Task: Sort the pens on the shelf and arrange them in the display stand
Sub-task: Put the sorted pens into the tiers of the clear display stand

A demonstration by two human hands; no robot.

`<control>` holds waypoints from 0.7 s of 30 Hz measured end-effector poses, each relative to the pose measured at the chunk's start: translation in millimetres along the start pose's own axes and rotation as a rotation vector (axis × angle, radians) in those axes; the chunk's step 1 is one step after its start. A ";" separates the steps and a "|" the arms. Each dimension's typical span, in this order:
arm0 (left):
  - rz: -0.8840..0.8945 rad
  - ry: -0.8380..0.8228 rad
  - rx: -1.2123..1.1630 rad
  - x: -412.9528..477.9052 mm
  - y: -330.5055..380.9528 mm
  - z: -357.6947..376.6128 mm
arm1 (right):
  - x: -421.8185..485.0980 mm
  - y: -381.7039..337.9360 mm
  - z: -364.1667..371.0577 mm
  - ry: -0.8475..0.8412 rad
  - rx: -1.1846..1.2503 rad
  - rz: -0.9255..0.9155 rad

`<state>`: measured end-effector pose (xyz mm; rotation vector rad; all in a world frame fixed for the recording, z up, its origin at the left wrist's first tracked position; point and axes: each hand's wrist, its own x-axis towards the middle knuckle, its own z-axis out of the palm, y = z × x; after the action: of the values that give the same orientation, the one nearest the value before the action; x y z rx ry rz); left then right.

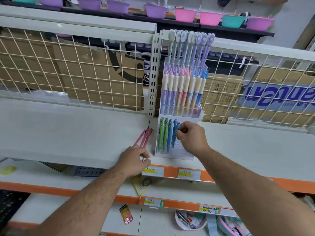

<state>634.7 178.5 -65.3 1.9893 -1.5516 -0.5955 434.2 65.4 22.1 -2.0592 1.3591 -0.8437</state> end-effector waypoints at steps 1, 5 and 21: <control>-0.001 0.000 -0.001 0.0 -0.1 0.1 | -0.6 0.7 1.0 -0.004 -0.017 -0.006; -0.001 0.006 -0.003 -0.3 0.1 0.3 | -1.1 1.1 4.0 -0.003 -0.027 -0.004; -0.005 0.016 0.007 0.4 -0.5 1.0 | -3.1 5.2 5.4 0.019 -0.002 0.015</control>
<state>634.5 178.1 -66.4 1.9982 -1.5419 -0.5759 434.2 66.9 14.2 -2.0449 1.3838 -0.8589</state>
